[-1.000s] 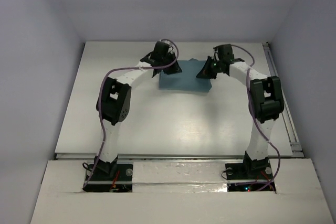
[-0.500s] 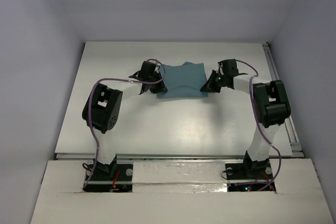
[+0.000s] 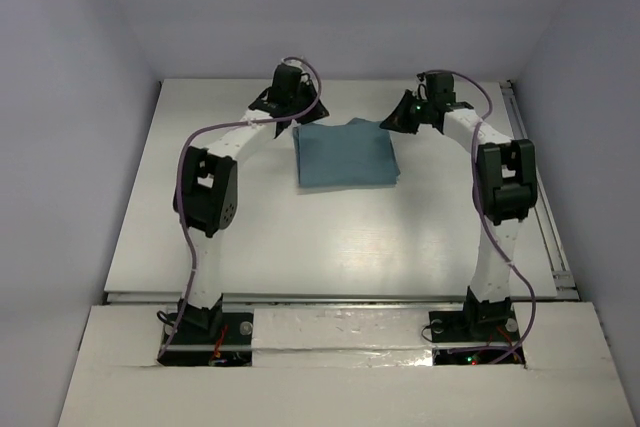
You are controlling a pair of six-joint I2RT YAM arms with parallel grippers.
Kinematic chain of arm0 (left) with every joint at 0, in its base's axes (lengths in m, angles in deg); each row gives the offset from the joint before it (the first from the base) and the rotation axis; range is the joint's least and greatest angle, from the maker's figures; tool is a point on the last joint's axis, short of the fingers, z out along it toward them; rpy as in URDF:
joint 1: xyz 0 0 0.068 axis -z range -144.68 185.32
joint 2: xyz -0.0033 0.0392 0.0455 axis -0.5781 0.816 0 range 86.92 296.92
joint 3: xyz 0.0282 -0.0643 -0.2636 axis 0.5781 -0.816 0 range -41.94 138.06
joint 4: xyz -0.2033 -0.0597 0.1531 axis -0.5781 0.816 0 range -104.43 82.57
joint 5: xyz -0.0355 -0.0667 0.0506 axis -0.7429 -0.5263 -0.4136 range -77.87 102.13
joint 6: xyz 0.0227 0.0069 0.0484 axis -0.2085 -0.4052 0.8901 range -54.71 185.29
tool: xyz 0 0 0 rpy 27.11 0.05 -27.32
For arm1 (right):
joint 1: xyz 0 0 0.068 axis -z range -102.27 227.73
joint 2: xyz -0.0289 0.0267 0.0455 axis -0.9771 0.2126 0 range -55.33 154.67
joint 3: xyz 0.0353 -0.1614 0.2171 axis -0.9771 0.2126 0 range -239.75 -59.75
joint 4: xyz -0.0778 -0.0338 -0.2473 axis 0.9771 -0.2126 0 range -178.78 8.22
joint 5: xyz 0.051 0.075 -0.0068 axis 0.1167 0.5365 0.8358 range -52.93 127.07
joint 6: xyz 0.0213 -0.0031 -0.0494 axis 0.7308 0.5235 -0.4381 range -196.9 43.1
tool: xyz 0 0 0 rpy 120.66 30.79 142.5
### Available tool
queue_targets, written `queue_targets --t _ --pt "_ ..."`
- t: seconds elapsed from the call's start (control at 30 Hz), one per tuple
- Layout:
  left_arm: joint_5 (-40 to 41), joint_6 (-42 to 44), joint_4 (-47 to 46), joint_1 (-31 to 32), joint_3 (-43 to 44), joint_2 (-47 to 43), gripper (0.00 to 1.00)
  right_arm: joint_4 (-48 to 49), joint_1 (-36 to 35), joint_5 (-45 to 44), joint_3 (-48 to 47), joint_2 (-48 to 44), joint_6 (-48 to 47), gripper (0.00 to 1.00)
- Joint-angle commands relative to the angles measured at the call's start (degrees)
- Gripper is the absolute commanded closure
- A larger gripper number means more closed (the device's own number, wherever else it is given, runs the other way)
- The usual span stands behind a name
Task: Fold and stack the t-shirts
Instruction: Smooth out wrinkles on the folded tshirt
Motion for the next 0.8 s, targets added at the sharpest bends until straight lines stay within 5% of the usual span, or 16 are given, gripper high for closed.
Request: queue_targets --t 0.0,0.27,0.53,0.67,0.77 --pt "-2.1 -0.6 1.7 -1.6 2.9 6.4 0.95 1.2 -0.1 4.7 -7.0 5.5 3.1 1.0" --pt "0.3 0.5 0.4 -6.8 3.8 12.9 0.95 2.8 1.1 7.2 -16.6 17.9 9.5 1.0" --pt "1.7 2.2 -2.0 -12.0 0.4 5.6 0.91 3.2 4.2 5.7 -13.4 14.6 10.9 1.0" --pt "1.4 4.5 -2.9 -12.0 -2.8 -2.4 0.58 1.8 4.2 6.5 -13.9 10.9 9.6 1.0" --pt "0.7 5.4 -2.6 -12.0 -7.9 -8.4 0.54 0.1 4.2 6.6 -13.7 6.6 7.9 0.89"
